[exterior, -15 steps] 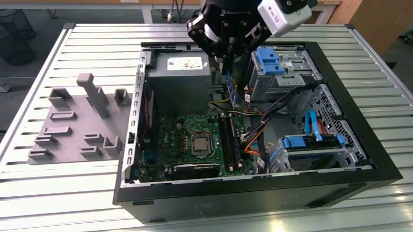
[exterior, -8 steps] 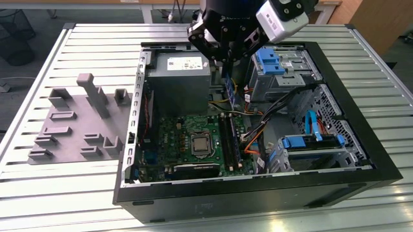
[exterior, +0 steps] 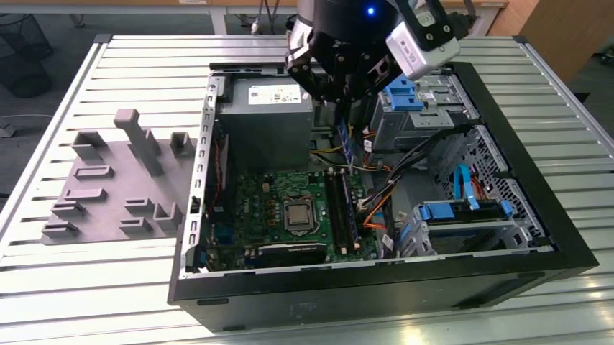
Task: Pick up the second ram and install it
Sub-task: 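Insert the second ram into the second slot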
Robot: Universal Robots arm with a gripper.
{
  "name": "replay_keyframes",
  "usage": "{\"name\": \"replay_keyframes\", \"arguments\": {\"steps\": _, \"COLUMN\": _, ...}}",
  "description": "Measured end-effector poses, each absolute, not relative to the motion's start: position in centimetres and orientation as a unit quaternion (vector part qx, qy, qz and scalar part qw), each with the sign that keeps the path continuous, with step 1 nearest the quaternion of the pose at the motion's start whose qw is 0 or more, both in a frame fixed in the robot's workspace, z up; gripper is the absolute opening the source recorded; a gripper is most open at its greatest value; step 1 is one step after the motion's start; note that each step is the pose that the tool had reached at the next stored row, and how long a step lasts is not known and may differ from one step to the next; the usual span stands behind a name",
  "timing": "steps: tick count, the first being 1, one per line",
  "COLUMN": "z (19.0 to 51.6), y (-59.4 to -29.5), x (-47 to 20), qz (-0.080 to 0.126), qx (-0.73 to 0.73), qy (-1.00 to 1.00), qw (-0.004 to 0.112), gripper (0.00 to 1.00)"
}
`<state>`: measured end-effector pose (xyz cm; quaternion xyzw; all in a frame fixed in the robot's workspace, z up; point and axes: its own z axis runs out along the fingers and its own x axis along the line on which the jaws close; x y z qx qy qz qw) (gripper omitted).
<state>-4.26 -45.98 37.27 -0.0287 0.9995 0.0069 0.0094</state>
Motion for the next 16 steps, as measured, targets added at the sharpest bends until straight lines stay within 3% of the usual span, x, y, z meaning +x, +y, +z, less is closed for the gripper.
{"name": "replay_keyframes", "arguments": {"steps": 16, "z": 34.6, "y": -46.0, "x": -4.1, "qz": 0.007, "qx": -0.032, "qy": 0.999, "qw": 0.009, "gripper": 0.14}}
